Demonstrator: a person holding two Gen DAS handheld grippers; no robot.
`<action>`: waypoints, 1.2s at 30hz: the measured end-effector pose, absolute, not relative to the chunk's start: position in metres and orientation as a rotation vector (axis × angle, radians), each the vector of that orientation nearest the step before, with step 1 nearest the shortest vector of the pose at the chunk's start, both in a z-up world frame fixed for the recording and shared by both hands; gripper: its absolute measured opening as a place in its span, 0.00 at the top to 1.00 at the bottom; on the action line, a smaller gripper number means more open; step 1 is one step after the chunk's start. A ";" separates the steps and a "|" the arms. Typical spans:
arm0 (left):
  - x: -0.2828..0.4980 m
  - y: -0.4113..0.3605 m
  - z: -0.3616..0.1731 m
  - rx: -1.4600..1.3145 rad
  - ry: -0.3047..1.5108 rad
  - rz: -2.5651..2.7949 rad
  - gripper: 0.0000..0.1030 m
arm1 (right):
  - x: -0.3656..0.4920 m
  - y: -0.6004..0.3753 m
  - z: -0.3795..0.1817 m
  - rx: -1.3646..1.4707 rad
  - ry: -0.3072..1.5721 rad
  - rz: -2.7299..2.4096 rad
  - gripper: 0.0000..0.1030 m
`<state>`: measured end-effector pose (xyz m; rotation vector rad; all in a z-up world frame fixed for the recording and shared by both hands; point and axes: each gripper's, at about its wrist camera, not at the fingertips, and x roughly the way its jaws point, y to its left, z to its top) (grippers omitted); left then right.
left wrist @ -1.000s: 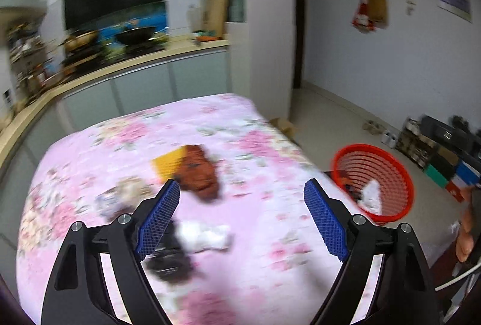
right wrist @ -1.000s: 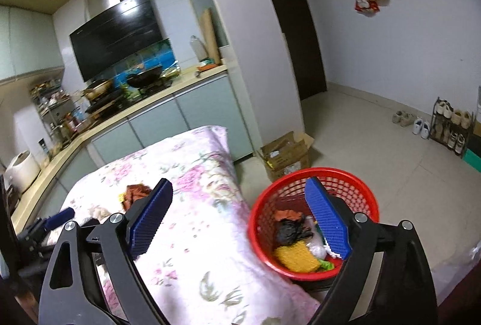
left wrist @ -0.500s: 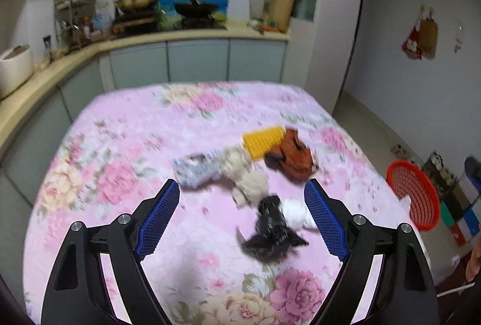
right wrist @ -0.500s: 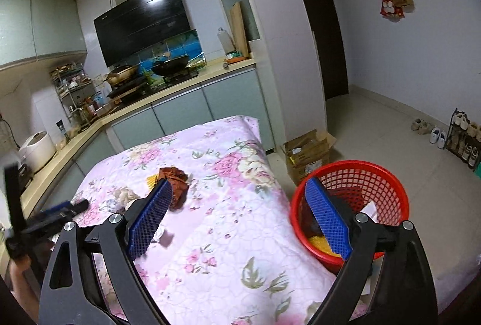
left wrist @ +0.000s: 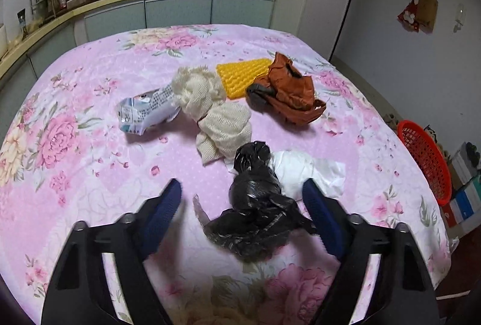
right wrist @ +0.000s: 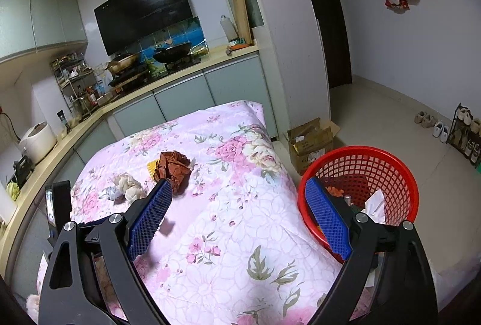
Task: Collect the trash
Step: 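Grasp the black plastic bag with the left tool while the right tool grasps the white tissue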
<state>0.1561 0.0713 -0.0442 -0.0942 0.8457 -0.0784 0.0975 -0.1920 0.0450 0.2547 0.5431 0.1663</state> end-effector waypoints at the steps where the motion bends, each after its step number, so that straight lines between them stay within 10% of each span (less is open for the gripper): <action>1: 0.156 0.074 -0.046 -0.101 0.854 -0.079 0.43 | 0.098 -0.191 0.044 0.255 0.546 0.169 0.15; 5: 0.157 0.087 -0.048 -0.149 0.867 -0.086 0.69 | 0.100 -0.185 0.041 0.253 0.560 0.182 0.15; 36: 0.111 0.167 0.034 -0.206 0.626 0.128 0.71 | 0.175 -0.041 -0.017 -0.029 0.770 0.435 0.15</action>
